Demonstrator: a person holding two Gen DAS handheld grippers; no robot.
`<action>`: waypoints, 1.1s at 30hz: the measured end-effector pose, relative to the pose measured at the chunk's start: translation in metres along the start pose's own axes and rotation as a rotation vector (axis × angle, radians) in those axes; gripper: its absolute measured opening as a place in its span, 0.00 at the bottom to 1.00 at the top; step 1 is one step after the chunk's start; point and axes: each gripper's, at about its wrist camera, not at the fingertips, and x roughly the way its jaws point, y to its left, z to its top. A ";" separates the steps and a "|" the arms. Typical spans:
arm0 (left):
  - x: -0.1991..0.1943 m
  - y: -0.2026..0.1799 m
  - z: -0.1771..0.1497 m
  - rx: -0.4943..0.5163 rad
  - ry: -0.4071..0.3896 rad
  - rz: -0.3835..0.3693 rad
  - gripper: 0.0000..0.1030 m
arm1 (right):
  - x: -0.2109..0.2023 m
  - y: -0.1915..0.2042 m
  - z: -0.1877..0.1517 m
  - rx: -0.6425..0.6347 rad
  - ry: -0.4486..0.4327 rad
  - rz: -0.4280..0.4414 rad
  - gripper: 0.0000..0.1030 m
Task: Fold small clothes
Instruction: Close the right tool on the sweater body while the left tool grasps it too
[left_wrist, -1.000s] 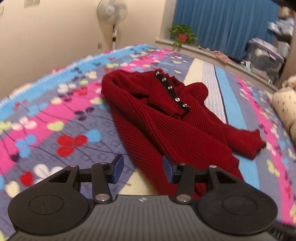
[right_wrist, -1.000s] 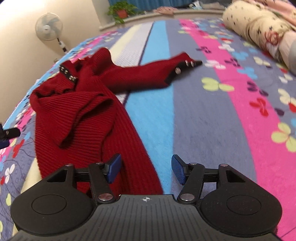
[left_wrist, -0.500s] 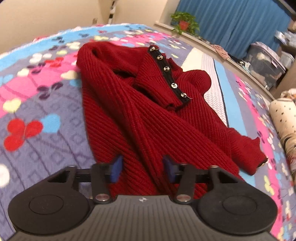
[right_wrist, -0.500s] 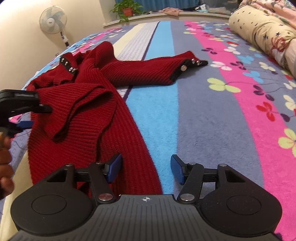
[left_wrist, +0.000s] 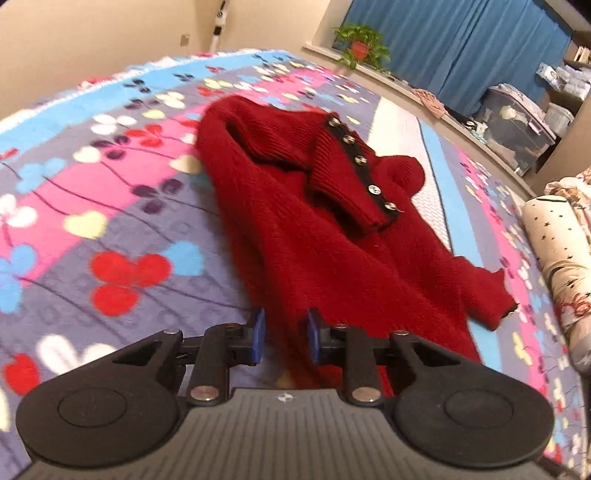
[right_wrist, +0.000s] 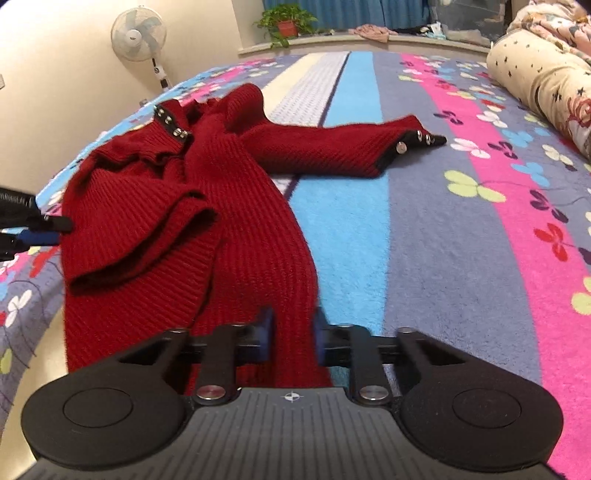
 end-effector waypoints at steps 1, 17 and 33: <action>-0.003 0.006 0.000 -0.020 -0.001 0.002 0.26 | -0.004 -0.001 0.001 0.014 -0.010 0.009 0.15; 0.026 -0.016 -0.006 -0.141 0.047 -0.172 0.26 | 0.006 -0.029 0.008 0.195 0.053 0.033 0.43; -0.043 0.026 0.007 0.084 -0.115 -0.060 0.10 | -0.006 -0.008 0.011 0.065 -0.045 0.018 0.08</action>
